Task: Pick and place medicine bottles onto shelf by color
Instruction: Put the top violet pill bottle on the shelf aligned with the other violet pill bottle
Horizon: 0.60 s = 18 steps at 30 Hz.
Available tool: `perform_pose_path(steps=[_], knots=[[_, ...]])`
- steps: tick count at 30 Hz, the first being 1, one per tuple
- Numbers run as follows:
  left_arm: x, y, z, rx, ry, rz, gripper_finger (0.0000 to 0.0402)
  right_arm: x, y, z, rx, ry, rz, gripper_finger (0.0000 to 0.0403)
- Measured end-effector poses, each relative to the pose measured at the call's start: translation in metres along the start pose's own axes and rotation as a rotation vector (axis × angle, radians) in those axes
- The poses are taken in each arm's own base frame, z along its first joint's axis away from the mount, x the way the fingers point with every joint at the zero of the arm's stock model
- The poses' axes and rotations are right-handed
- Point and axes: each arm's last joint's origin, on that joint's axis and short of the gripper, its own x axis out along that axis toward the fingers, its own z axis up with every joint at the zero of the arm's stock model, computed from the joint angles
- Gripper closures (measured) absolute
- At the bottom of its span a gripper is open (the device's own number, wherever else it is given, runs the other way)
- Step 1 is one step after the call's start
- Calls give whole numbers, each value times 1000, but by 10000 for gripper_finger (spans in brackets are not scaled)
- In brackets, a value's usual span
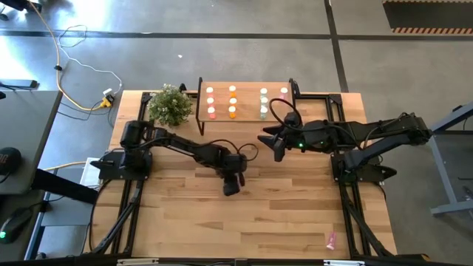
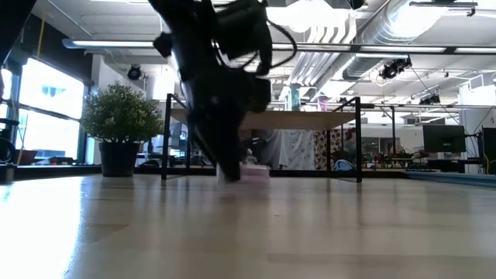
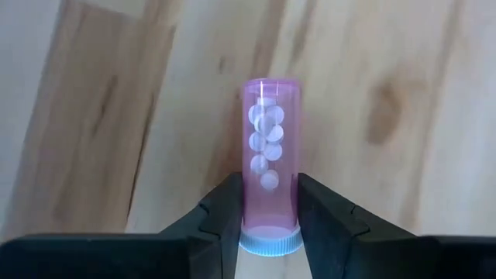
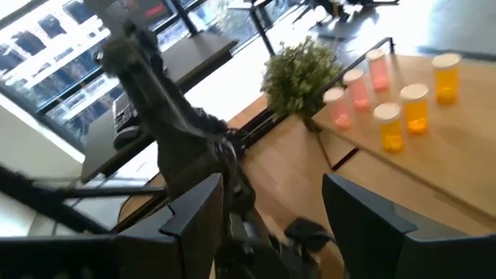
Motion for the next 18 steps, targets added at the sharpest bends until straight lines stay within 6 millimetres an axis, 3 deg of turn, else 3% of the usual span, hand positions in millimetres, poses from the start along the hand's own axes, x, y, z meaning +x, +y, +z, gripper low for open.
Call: perform_pose_path(steps=[10, 18], knots=[[-64, -6, -9, 223, 20, 8, 303, 0, 0, -7, -30, 127, 77, 189], [-118, -8, -19, 295, -27, -3, 303, 0, 0, -10, -38, 186, 110, 189]])
